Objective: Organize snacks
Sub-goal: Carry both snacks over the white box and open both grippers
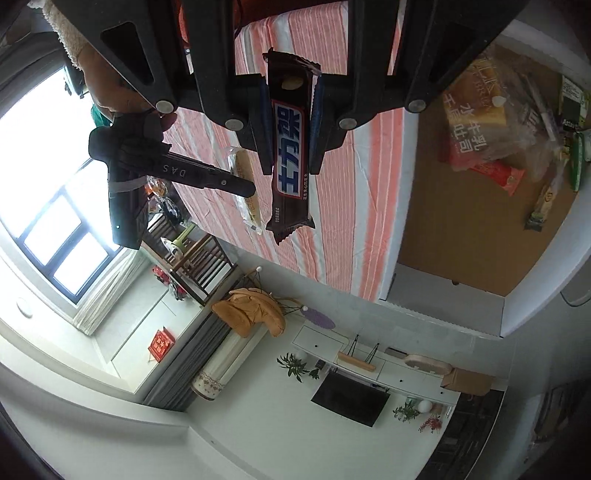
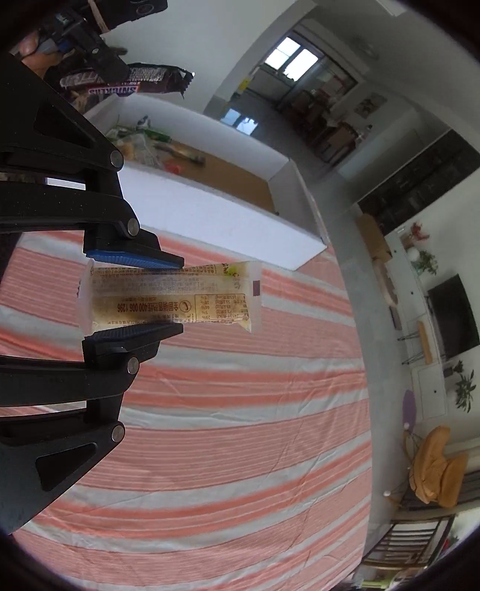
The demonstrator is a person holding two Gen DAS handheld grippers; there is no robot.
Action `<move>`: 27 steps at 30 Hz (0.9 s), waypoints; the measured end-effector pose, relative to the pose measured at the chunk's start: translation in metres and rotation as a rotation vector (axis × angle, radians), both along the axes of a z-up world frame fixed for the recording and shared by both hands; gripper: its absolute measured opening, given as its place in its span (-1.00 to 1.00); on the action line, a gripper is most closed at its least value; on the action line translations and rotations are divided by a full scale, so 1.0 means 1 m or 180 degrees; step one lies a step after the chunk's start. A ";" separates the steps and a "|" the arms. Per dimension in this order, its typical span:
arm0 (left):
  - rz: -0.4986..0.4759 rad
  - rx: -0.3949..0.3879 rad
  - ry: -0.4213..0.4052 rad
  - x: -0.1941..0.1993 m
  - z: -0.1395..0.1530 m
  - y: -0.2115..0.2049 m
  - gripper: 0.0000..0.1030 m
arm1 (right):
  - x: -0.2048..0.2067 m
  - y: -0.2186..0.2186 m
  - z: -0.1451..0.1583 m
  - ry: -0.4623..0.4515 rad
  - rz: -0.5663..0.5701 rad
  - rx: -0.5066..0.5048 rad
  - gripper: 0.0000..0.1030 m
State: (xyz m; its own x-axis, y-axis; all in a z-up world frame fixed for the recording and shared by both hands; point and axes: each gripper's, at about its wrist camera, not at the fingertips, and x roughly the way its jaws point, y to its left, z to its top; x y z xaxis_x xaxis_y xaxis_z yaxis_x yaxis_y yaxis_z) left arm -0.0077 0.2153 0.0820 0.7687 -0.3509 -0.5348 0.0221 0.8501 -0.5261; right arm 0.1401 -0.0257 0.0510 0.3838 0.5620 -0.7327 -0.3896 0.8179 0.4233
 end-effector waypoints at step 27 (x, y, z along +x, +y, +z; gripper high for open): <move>0.1790 0.2019 0.0658 -0.041 -0.070 0.092 1.00 | -0.089 0.191 -0.013 -0.0591 0.0847 -0.0613 0.63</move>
State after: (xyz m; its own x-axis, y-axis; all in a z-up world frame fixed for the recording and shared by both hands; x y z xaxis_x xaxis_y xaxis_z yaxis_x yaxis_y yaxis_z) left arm -0.0484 0.3076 0.0123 0.6044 0.4626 -0.6485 -0.5324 0.8402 0.1031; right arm 0.0508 0.1650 0.0380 0.3791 0.5185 -0.7664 -0.6548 0.7356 0.1738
